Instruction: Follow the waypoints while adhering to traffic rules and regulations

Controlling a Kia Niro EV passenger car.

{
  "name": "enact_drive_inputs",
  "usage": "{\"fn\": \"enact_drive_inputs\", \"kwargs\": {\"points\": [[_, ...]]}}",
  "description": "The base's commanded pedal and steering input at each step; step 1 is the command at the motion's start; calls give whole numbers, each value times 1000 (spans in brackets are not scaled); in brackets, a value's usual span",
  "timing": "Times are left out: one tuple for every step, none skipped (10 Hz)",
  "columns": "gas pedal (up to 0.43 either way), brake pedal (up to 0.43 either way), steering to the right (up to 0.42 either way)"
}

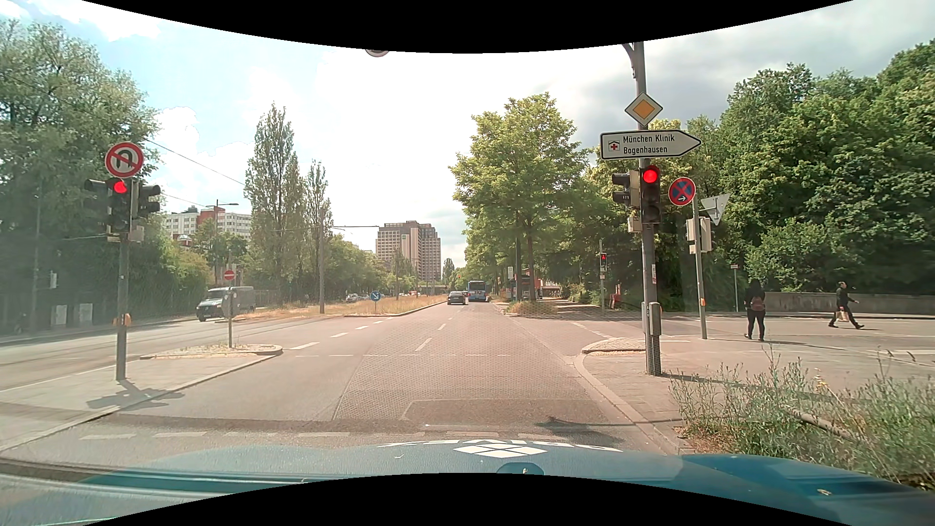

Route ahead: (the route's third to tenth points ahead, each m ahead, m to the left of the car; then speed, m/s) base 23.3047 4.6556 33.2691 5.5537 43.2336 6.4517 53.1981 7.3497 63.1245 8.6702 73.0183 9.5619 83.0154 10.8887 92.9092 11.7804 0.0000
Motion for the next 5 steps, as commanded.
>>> {"fn": "enact_drive_inputs", "kwargs": {"points": [[0, 287, -6], [0, 287, -6], [0, 287, -6], [0, 287, -6], [0, 280, -6]]}}
